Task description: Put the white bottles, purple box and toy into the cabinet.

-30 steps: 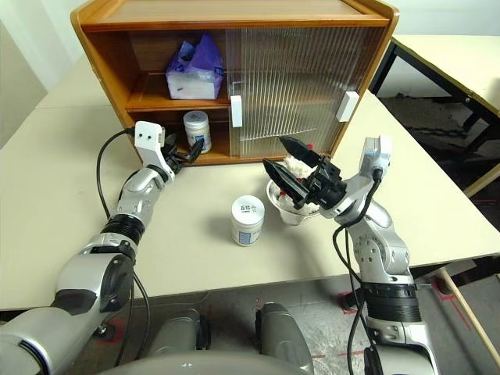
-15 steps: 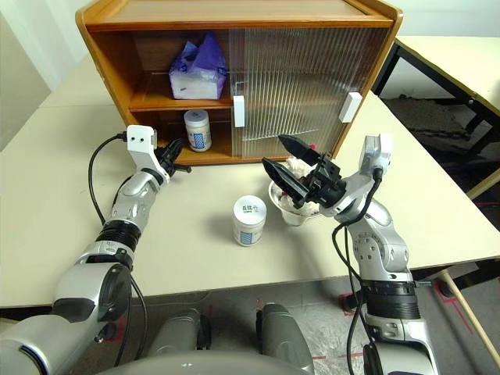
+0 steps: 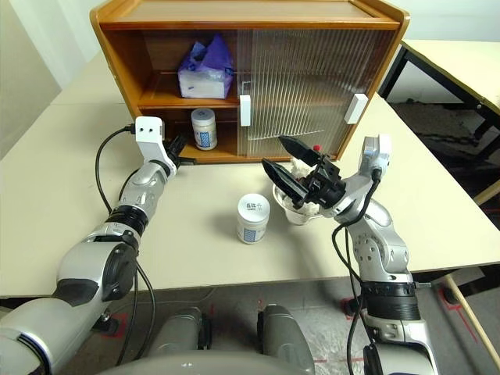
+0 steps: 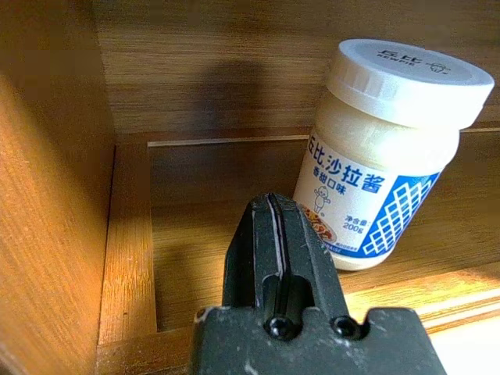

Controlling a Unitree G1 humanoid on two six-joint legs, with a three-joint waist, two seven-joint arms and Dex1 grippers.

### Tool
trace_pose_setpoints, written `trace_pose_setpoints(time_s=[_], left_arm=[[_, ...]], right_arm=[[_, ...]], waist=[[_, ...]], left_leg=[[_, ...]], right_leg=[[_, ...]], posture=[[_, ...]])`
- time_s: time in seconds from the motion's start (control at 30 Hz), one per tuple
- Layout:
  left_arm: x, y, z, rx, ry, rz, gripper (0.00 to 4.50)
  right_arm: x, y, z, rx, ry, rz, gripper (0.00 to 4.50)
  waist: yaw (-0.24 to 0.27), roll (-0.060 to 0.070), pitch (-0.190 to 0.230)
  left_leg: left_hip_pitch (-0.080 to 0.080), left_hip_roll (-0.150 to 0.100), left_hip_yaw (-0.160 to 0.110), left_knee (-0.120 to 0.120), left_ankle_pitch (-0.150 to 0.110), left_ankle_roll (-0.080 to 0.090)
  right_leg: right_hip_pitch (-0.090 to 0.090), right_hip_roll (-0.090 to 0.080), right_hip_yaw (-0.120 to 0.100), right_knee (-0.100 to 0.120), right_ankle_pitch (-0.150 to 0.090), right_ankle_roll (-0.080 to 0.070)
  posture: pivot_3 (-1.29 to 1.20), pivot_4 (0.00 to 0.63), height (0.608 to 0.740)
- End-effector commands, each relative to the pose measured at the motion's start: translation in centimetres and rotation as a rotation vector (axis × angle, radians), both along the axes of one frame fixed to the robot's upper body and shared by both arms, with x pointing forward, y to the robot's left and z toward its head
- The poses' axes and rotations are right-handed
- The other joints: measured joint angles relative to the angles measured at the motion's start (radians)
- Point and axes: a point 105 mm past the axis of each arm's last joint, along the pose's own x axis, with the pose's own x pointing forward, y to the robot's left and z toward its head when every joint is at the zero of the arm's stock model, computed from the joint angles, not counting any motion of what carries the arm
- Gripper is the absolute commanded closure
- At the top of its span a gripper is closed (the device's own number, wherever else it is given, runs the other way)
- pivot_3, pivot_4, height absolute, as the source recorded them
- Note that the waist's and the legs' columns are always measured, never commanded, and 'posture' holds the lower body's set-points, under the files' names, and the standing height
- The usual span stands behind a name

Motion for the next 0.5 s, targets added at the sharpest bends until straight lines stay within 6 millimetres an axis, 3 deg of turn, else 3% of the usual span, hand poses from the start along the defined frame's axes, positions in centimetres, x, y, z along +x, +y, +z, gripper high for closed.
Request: trace_pose_setpoints(time_s=[0.03,0.5], left_arm=[[0.4,-1.9,0.9,0.029,-0.021,-0.057,4.47],[0.2,-4.1,0.4,0.053,0.014,-0.131,4.47]], right_arm=[[-0.1,-0.1,0.3,-0.01,-0.015,-0.008,0.0],[-0.1,0.4,0.3,-0.009,-0.018,0.003,0.0]], waist=[[0.005,0.0,0.0],[0.018,0.0,0.0]], left_leg=[[0.0,0.0,0.0,0.0,0.0,0.0],[0.0,-0.001,0.0,0.0,0.0,0.0]], right_leg=[[0.0,0.0,0.0,0.0,0.0,0.0],[0.0,0.0,0.0,-0.001,0.001,0.0]], posture=[[0.01,0.0,0.74],[0.02,0.0,0.74]])
